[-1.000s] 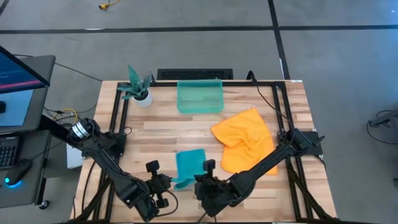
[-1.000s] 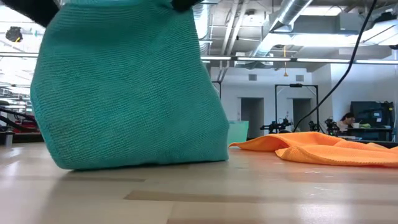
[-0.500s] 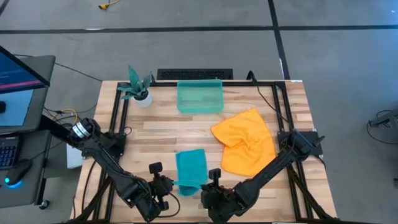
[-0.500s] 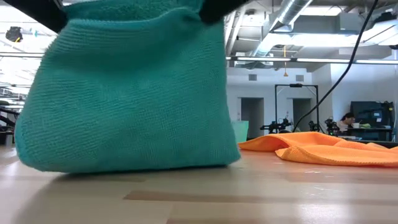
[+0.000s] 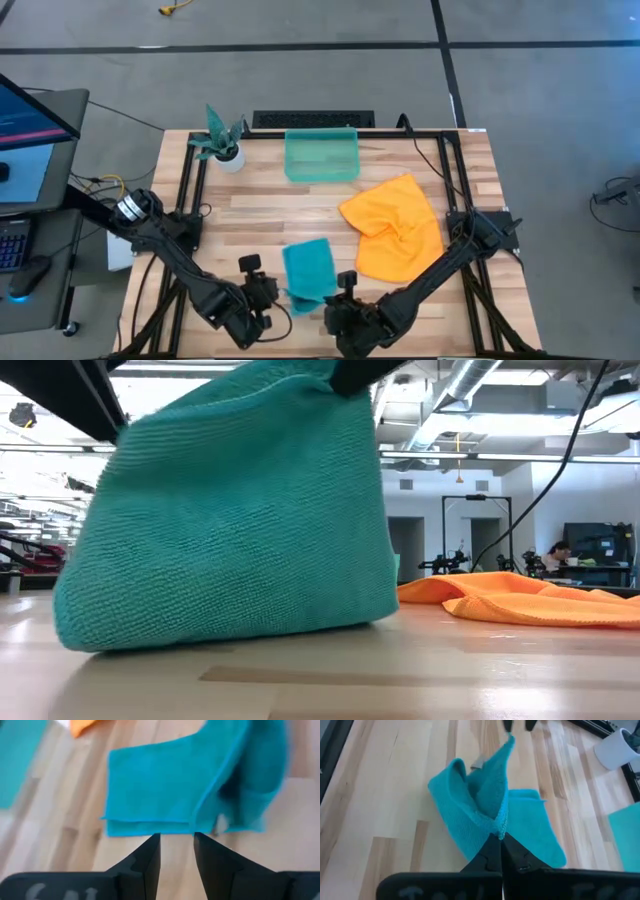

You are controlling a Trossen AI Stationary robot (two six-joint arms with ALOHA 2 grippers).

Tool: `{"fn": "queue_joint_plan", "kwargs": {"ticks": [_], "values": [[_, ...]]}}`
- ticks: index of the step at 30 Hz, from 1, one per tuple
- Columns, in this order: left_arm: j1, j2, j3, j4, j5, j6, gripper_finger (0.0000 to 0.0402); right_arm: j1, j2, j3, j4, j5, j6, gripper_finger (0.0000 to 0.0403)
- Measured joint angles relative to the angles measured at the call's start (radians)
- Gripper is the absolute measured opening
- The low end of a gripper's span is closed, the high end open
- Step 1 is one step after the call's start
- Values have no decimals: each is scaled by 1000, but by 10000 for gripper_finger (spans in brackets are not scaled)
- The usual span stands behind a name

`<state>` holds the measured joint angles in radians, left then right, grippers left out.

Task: Roll microfiber towels into tight, uniform cylinder then place into a basket
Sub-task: Roll the blue microfiber cloth

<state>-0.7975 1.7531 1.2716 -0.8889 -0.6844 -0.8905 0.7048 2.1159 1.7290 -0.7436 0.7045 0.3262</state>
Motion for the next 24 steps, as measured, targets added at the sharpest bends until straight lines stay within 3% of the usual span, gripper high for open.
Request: {"fn": "queue_joint_plan", "kwargs": {"ticks": [7,17,24], "values": [[0,-1,-39,-79,-41,-100,112,-17,0,0,-43,22,9,4],[92,-1,-277,94,-146,-49,112,-97,0,0,-70,28,-15,4],[150,-1,-329,93,-148,-64,112,-169,0,0,-95,28,-20,3]]}}
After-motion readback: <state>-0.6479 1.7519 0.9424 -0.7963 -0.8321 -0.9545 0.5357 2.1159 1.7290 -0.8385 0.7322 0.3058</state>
